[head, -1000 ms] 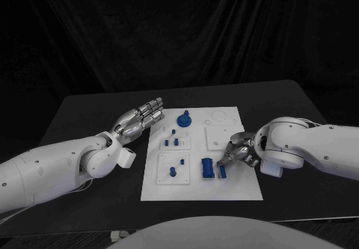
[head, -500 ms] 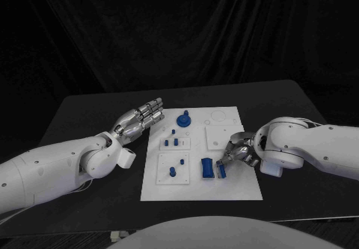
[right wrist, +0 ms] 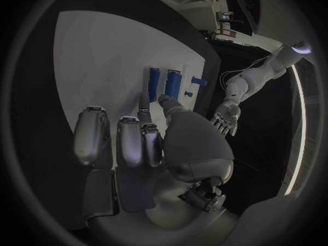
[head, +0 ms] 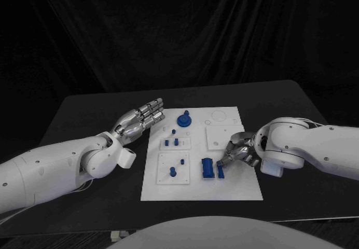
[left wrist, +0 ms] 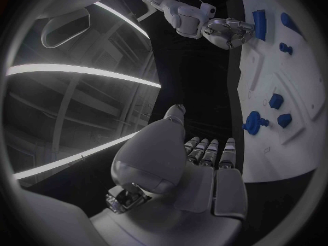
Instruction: Assemble the parts on the task board
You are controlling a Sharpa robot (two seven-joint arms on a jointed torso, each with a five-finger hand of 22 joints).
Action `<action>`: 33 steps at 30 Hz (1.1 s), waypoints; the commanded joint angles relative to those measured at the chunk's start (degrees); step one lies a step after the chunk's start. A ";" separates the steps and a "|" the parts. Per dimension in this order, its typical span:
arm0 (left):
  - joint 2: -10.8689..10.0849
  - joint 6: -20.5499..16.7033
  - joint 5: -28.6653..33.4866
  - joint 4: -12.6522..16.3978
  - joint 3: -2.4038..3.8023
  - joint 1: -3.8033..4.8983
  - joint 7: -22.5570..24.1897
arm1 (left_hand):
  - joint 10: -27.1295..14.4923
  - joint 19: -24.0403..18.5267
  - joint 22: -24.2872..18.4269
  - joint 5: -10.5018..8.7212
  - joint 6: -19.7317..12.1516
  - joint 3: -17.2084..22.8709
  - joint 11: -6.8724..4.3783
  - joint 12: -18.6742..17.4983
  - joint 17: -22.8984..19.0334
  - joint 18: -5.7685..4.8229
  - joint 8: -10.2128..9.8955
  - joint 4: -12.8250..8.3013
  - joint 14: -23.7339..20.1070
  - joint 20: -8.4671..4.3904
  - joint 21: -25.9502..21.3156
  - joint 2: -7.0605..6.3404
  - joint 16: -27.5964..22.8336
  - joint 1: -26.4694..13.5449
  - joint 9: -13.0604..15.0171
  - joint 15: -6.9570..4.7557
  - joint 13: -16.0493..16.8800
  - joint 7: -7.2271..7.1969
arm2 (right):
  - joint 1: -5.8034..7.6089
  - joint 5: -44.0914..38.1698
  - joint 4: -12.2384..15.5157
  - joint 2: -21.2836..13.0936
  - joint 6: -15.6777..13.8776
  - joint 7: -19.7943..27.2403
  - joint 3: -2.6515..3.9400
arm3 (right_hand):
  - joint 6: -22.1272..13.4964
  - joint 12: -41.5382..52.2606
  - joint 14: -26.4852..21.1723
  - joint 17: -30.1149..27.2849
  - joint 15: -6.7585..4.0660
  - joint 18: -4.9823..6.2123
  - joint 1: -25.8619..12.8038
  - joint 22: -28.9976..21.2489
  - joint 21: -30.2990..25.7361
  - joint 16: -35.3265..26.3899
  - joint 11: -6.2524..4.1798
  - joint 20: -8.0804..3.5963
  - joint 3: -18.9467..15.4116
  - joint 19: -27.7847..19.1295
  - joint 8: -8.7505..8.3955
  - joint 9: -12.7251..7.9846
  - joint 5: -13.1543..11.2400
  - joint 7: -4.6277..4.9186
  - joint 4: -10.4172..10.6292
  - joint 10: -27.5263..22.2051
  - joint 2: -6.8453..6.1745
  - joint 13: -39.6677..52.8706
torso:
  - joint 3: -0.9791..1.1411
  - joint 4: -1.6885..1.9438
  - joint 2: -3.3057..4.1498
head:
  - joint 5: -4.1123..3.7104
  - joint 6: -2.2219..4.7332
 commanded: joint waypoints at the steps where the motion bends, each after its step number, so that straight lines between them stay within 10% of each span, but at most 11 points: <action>1: 0.13 0.61 0.33 0.06 0.06 -0.10 0.55 | 0.07 0.05 0.08 0.35 0.05 0.02 0.46 0.20 -0.07 0.62 0.12 -0.42 0.08 0.43 0.20 -0.20 -0.21 0.58 0.03 0.34 0.10 0.29 | -0.15 -0.39 0.10 -0.07 0.42 -0.75 0.01 | 0.02 0.15 2.44 -0.03 0.11 0.59 -0.70 10.05 -0.22 -0.19 0.20 0.50 -0.09 1.00 0.35 -0.09 -0.41 0.24 0.43 6.07 -0.07 15.07 | 0.00 0.00 0.00 | -0.01 -0.01; 6: 0.16 0.67 0.33 0.03 0.06 -0.13 0.52 | 0.07 0.05 0.08 0.64 0.04 0.09 0.46 0.19 -0.07 0.62 0.12 -0.57 0.08 0.43 0.20 -0.21 -0.21 0.59 0.03 0.35 0.09 0.30 | -0.15 -0.57 0.17 -0.21 0.36 -0.75 0.01 | 0.02 0.15 2.43 -0.08 0.13 0.59 -1.04 10.05 -0.26 -0.22 0.22 0.52 -0.29 1.00 0.39 -0.11 -1.20 0.26 0.80 6.07 0.02 15.07 | 0.00 0.00 0.01 | -0.01 -0.01; 13: 0.04 0.74 0.33 0.12 0.06 -0.18 0.67 | 0.07 0.06 0.09 0.94 0.05 0.16 0.47 0.18 -0.07 0.61 0.12 -0.70 0.08 0.44 0.21 -0.22 -0.21 0.58 0.03 0.36 0.09 0.28 | -0.13 -1.02 1.49 -1.95 -1.99 0.04 0.02 | -0.06 0.15 2.50 0.08 0.13 0.58 -7.94 10.11 -0.31 -0.15 0.19 0.53 -5.87 1.14 1.22 0.23 -19.25 0.19 7.84 6.07 -0.43 15.07 | 0.00 0.00 0.00 | 0.31 -0.01; 16: -0.10 0.73 0.33 0.20 0.06 -0.19 1.03 | 0.07 0.06 0.09 0.98 0.10 0.18 0.48 0.19 -0.07 0.61 0.13 -0.72 0.08 0.44 0.21 -0.22 -0.21 0.58 0.04 0.36 0.10 0.26 | 0.03 -1.06 2.42 -3.41 -3.84 0.67 0.03 | 0.14 0.15 2.57 0.39 0.10 0.57 -9.83 10.15 -0.19 0.01 0.10 0.48 -7.53 1.23 1.57 0.36 -21.82 0.10 10.17 6.07 -0.81 15.07 | 0.01 0.00 0.01 | 0.33 -0.01; 26: -0.42 0.81 0.33 0.45 0.06 -0.20 2.28 | 0.09 0.09 0.12 1.00 0.25 0.16 0.52 0.30 -0.07 0.64 0.18 -0.61 0.08 0.51 0.24 -0.17 -0.21 0.33 0.08 0.36 0.12 0.02 | 2.92 2.27 4.83 -7.67 -11.74 8.25 0.04 | 5.28 0.15 3.35 4.32 -0.88 -0.16 -21.76 11.19 3.57 2.00 -1.12 -0.32 -16.19 2.34 3.08 0.00 -22.87 -1.32 11.22 6.07 1.19 15.07 | 0.03 0.01 0.00 | 0.21 -0.01; 33: -0.48 0.79 0.33 0.57 0.06 -0.20 2.70 | 0.11 0.12 0.15 1.06 0.33 0.18 0.68 0.41 -0.07 0.70 0.20 -0.61 0.08 0.64 0.26 -0.14 -0.21 0.20 0.09 0.37 0.15 -0.14 | 3.47 3.85 5.19 -8.27 -14.92 16.02 0.04 | 6.30 0.15 3.58 5.68 -1.02 -0.69 -13.72 11.87 6.39 2.89 -1.30 -0.53 -15.71 3.01 2.51 -0.72 -18.59 -1.50 10.41 6.07 5.56 15.07 | 0.01 0.00 -0.01 | 0.47 -0.01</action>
